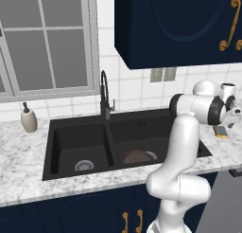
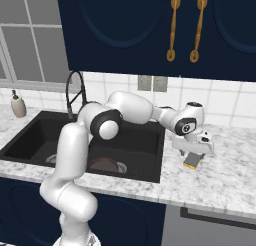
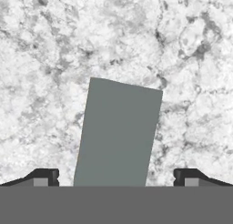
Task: Pick the pan and sponge and place them into the sink. Then turn on the water.
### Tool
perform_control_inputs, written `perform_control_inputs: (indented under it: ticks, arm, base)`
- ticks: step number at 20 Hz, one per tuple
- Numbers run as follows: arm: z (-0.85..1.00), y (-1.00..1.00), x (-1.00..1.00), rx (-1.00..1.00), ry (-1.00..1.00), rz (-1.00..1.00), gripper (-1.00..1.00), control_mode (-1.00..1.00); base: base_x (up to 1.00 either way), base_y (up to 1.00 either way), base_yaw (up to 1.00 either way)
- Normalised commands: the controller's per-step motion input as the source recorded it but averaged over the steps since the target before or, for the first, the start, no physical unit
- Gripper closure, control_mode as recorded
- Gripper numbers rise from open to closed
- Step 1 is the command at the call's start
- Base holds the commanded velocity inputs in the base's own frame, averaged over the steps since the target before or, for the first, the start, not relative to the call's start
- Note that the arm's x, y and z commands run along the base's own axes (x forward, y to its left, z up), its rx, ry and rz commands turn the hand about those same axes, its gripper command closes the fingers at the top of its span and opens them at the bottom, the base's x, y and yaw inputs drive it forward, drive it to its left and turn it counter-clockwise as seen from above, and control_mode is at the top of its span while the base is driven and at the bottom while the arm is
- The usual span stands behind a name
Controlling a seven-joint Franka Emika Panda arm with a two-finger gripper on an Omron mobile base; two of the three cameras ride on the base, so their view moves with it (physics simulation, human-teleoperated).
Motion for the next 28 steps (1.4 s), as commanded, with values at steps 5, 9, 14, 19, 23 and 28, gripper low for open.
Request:
perform_control_inputs:
  ticks: [5,9,14,19,23,28]
  arm:
    - [-0.13,0.00,0.00,0.00,0.00,-0.01,-1.00,-1.00]
    - [-0.17,0.00,0.00,0.00,0.00,-0.01,-1.00,-1.00]
    - [-0.23,0.00,0.00,0.00,0.00,-0.01,-1.00,-1.00]
    - [-0.20,-0.04,0.00,0.00,0.00,-0.02,-1.00,-1.00]
    - [-0.22,0.00,0.00,0.00,0.00,-0.02,-1.00,-1.00]
    - [-0.06,0.00,0.00,0.00,0.00,-0.01,-1.00,-1.00]
  base:
    - [0.00,0.00,0.00]
    - [0.00,0.00,0.00]
    - [0.00,0.00,0.00]
    - [0.00,0.00,0.00]
    - [0.00,0.00,0.00]
    - [0.00,0.00,0.00]
